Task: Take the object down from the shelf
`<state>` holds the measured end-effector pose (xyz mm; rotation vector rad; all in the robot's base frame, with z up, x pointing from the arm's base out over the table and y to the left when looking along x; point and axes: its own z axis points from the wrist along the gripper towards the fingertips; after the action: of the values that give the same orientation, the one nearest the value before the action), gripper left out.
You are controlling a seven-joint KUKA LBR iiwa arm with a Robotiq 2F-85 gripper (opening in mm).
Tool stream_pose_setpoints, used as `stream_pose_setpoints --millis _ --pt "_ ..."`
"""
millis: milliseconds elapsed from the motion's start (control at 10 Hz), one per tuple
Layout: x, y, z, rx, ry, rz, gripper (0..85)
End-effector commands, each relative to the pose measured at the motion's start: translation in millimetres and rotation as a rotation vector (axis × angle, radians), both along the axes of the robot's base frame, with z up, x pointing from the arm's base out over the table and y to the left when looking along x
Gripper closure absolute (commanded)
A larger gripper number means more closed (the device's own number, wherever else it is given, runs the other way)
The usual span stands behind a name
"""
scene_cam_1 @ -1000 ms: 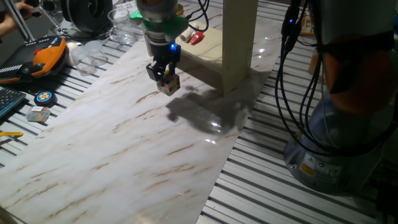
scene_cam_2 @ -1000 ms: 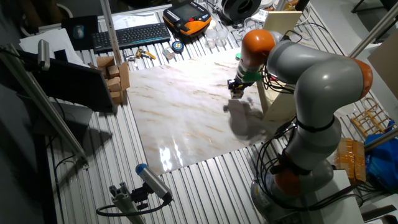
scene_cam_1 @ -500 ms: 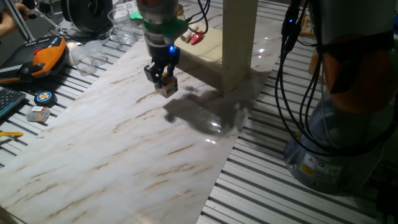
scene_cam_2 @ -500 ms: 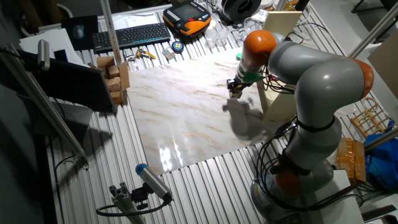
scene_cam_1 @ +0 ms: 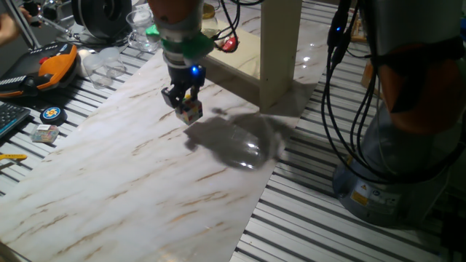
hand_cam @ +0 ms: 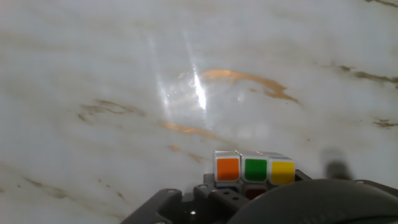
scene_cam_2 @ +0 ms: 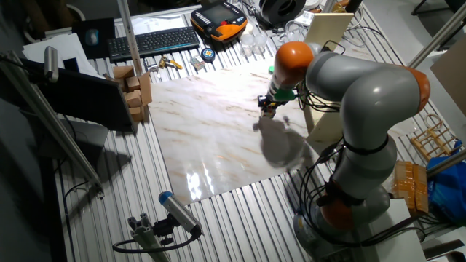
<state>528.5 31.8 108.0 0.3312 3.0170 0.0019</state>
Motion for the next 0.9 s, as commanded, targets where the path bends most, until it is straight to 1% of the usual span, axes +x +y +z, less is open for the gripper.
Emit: stream_pose_setpoints --millis 0,200,300,500,700,800 --pt "0.9 3.0 -3.9 -0.007 -0.002 0.003 85.0" --pt "3.2 5.5 -13.3 -0.005 -0.011 0.007 85.0" --pt "4.2 6.0 -17.1 -0.006 -0.011 0.008 85.0" --pt "4.7 8.4 -21.9 -0.001 -0.012 0.008 85.0" --pt "5.1 10.5 -26.8 0.01 -0.012 0.007 85.0" --pt "5.2 11.2 -27.4 0.01 -0.012 0.007 85.0"
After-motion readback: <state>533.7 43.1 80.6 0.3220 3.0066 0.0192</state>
